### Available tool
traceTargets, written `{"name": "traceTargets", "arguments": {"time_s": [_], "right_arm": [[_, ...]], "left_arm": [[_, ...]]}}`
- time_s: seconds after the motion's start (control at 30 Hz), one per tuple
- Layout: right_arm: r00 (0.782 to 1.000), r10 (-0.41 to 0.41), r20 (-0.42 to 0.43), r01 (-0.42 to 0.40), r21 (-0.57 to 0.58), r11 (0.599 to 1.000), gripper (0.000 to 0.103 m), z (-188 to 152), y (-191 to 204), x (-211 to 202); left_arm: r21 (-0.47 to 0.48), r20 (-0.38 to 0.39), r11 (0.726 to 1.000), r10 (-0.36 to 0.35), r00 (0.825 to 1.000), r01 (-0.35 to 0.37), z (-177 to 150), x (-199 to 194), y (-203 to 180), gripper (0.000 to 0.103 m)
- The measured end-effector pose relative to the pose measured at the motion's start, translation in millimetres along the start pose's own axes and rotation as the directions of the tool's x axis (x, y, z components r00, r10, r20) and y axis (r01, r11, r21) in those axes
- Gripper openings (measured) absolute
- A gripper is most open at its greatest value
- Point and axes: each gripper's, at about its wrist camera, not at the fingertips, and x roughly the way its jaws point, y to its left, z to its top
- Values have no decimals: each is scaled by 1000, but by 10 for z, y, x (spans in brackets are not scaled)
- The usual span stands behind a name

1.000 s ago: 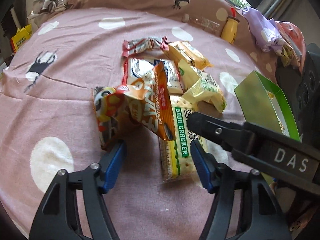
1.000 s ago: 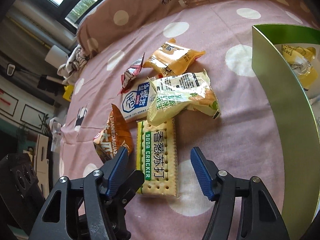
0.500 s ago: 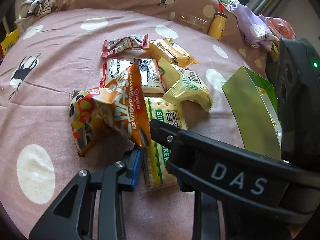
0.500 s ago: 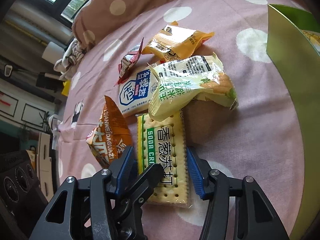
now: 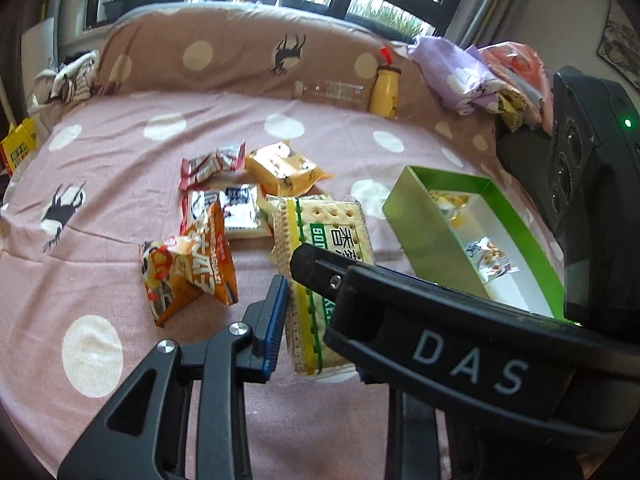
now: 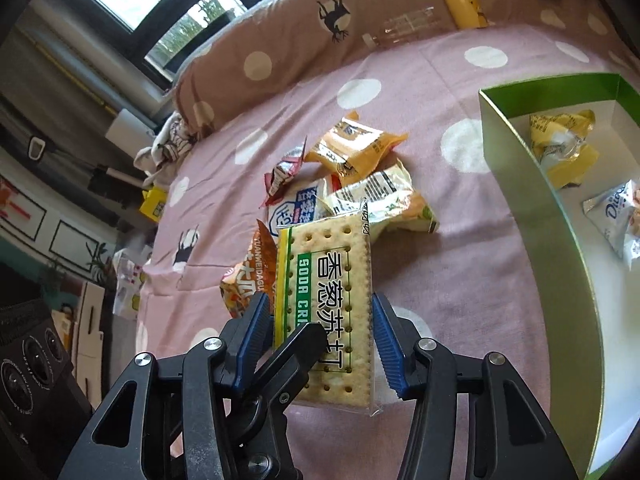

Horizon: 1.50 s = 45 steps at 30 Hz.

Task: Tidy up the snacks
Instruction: 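Lift the soda cracker pack and carry it toward the green box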

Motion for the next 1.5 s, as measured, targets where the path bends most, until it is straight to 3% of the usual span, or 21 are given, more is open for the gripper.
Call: {"name": "traceTargets", "arguments": {"time_s": [1.0, 1.5], "right_arm": [[982, 25, 185, -12, -69, 998, 55, -70, 178, -554], [962, 25, 273, -2, -84, 996, 55, -78, 164, -851]], "left_arm": [[70, 166, 997, -48, 985, 37, 18, -403, -181, 28], [120, 234, 991, -87, 968, 60, 49, -561, -413, 28]]}}
